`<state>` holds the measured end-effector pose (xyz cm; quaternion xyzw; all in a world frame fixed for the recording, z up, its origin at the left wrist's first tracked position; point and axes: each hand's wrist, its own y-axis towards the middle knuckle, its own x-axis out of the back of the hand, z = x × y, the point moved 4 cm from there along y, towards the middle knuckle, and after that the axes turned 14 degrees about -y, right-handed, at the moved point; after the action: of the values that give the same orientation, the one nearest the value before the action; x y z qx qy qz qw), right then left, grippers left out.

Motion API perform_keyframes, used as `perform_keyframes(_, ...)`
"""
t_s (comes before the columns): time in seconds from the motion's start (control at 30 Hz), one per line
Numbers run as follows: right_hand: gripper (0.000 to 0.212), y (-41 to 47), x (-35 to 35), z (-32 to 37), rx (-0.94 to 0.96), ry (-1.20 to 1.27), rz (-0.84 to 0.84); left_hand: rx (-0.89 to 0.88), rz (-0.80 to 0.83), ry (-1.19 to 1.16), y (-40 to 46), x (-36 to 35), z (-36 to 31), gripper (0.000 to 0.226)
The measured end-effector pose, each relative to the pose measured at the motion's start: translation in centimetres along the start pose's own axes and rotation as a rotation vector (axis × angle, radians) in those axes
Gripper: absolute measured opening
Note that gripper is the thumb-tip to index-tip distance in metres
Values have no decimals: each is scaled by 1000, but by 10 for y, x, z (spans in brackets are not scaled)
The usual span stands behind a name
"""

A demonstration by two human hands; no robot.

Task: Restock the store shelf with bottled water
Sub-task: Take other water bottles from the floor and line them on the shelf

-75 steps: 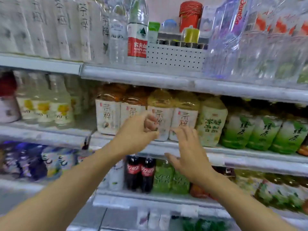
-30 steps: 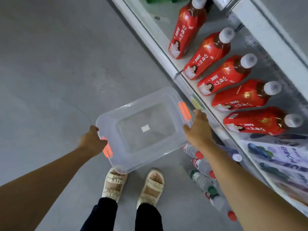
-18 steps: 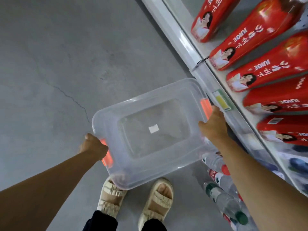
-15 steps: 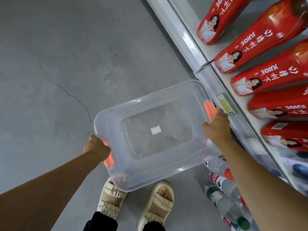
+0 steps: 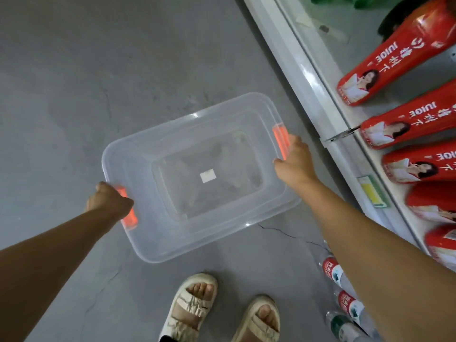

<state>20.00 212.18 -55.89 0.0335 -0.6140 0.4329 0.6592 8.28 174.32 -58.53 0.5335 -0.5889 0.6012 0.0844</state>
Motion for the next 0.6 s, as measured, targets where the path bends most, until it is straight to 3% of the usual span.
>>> perform_keyframes(0.33, 69, 38, -22, 36, 38, -93, -30, -18, -9, -125, 29, 2, 3, 53)
perform_keyframes(0.6, 84, 4, -5, 33, 63, -10, 12, -25, -10, -81, -13, 11, -20, 61)
